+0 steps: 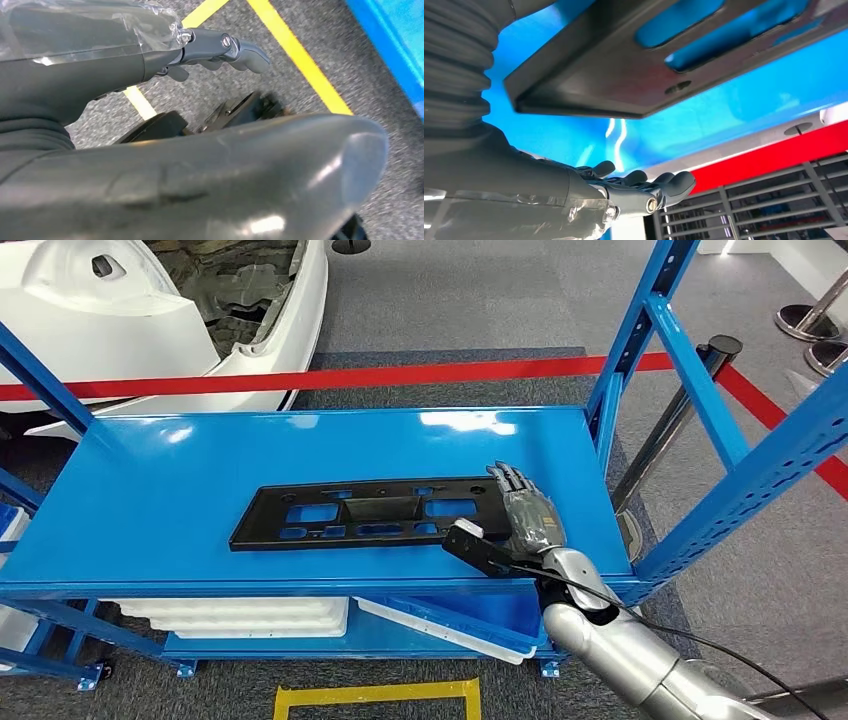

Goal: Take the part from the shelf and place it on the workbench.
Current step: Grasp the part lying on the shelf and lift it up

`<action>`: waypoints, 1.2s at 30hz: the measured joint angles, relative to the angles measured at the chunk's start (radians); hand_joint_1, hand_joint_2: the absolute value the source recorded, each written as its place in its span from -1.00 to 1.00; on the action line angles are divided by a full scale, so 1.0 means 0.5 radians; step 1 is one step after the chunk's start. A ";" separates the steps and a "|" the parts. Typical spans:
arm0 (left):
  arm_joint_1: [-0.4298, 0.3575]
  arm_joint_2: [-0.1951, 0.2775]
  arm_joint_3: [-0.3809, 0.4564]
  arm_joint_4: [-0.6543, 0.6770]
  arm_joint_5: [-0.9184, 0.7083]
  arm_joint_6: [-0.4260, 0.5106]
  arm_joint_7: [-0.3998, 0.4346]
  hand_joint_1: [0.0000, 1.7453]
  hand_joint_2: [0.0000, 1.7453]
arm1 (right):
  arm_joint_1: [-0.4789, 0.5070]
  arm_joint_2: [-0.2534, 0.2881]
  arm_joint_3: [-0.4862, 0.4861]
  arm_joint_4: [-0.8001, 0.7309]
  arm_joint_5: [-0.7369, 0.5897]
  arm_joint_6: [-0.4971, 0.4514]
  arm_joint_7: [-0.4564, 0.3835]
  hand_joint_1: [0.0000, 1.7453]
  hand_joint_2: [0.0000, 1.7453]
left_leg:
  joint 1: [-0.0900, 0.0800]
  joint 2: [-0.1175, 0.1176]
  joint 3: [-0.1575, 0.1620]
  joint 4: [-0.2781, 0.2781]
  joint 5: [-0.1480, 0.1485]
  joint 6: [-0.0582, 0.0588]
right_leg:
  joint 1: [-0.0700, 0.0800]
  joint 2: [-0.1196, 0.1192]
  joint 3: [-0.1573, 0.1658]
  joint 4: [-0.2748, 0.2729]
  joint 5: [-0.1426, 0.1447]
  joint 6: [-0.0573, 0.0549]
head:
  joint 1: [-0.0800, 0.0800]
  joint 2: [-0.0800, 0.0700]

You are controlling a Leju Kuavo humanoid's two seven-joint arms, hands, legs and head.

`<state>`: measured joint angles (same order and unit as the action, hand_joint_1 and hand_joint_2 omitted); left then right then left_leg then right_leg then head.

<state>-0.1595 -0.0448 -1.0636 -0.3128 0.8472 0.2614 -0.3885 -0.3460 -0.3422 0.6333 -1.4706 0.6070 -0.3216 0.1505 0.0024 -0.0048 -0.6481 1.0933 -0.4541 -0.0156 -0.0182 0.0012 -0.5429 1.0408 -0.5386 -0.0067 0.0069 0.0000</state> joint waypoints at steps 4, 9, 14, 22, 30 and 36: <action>0.004 0.001 0.000 0.000 0.006 0.003 0.003 -1.00 -1.00 | -0.044 0.012 0.030 0.063 -0.063 0.005 -0.021 -1.00 1.00 | -0.011 -0.001 0.043 -0.116 -0.008 0.032 | -0.004 0.002 0.017 -0.022 -0.021 0.044 | -0.009 0.000; -0.001 0.003 0.000 -0.001 0.013 0.013 0.004 -1.00 -1.00 | -0.070 0.021 0.068 0.120 -0.080 0.004 -0.029 -1.00 1.00 | 0.006 0.000 0.129 -0.176 -0.033 0.074 | -0.007 -0.002 -0.200 0.392 -0.176 0.079 | 0.026 0.000; 0.006 0.003 0.000 -0.001 0.018 0.013 0.004 -1.00 -1.00 | -0.070 0.026 0.104 0.169 -0.084 0.009 -0.031 -1.00 1.00 | 0.011 -0.005 0.208 -0.157 -0.116 0.056 | -0.012 -0.004 -0.253 0.221 0.106 0.087 | 0.074 0.000; -0.011 0.003 0.000 -0.001 0.008 0.014 0.010 -1.00 -1.00 | -0.111 0.048 0.175 0.207 -0.077 0.045 -0.044 -1.00 1.00 | 0.011 -0.002 0.178 0.000 -0.246 -0.032 | -0.007 -0.001 -0.135 0.003 0.115 -0.011 | 0.051 0.000; -0.005 0.003 -0.001 -0.001 0.002 0.101 0.040 -1.00 -1.00 | -0.153 0.072 0.288 0.226 -0.088 0.159 -0.032 -1.00 1.00 | 0.011 -0.001 0.010 0.036 -0.045 -0.020 | 0.000 0.013 -0.013 0.002 0.026 -0.014 | -0.003 0.000; -0.014 -0.004 -0.002 -0.002 -0.003 0.142 0.055 -1.00 -1.00 | -0.181 0.077 0.344 0.243 -0.097 0.200 -0.015 -1.00 1.00 | 0.008 -0.004 0.067 -0.118 -0.012 -0.011 | 0.015 0.017 0.021 -0.024 0.000 -0.005 | -0.002 0.000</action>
<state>-0.1664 -0.0470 -1.0647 -0.3138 0.8454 0.3324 -0.3613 -0.4367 -0.3035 0.8056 -1.3493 0.5583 -0.2218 0.1432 0.0065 -0.0069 -0.6146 1.0341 -0.4603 -0.0209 -0.0107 0.0096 -0.5325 1.0289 -0.5384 -0.0093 0.0058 0.0000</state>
